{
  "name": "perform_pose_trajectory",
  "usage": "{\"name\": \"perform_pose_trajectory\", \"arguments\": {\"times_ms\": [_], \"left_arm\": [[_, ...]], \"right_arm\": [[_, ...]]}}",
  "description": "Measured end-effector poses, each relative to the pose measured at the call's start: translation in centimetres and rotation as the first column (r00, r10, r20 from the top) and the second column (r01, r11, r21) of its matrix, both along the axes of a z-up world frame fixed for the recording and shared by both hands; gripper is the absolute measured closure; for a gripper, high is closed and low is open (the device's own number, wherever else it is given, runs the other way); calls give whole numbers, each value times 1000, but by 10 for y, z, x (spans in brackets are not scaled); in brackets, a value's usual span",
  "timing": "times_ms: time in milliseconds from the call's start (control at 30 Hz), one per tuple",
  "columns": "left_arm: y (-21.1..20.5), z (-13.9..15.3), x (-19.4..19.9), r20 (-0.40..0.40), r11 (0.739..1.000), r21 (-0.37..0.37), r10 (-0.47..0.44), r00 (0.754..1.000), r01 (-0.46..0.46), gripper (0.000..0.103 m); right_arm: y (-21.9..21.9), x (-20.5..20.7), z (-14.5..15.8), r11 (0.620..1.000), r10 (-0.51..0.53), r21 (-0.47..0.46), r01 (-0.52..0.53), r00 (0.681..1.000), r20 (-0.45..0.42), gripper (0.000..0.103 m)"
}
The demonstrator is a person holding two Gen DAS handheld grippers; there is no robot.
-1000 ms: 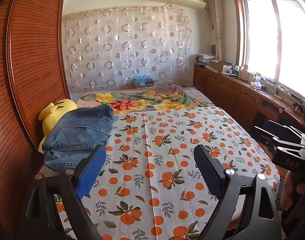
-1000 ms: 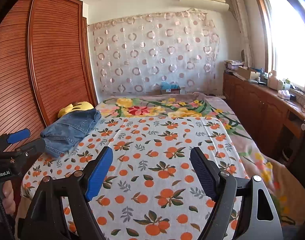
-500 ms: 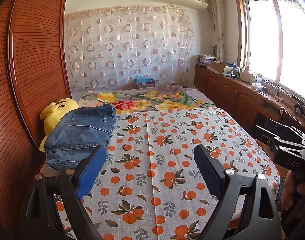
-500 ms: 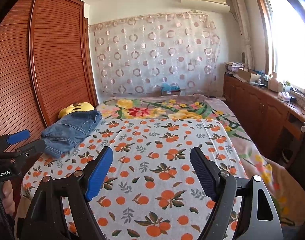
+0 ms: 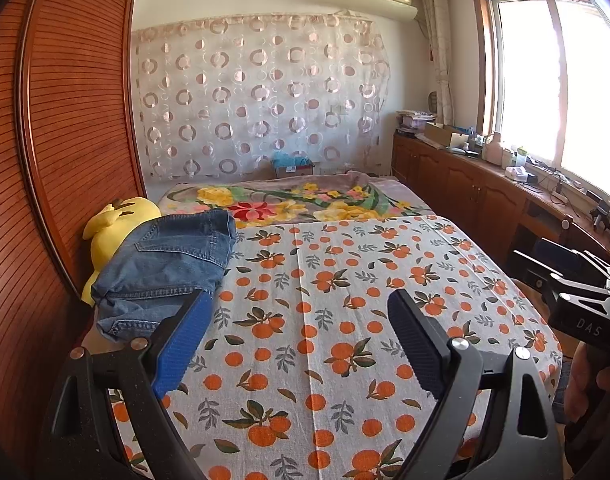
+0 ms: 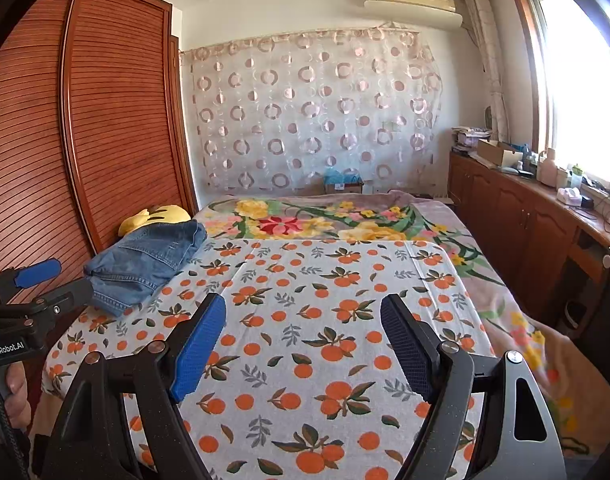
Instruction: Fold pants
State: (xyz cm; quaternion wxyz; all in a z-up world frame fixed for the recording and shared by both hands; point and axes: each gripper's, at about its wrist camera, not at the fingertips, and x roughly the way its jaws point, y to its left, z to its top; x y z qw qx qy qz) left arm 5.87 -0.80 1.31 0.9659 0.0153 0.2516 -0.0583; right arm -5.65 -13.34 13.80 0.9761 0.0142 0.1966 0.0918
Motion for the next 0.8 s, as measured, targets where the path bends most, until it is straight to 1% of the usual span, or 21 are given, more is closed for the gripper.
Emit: {"name": "perform_pose_trajectory", "arguments": {"times_ms": [800], "left_arm": [[-3, 0, -2, 5, 1000, 1, -2, 1000, 2, 13]], "right_arm": [[-4, 0, -2, 1000, 4, 1, -4, 1000, 4, 22]]}}
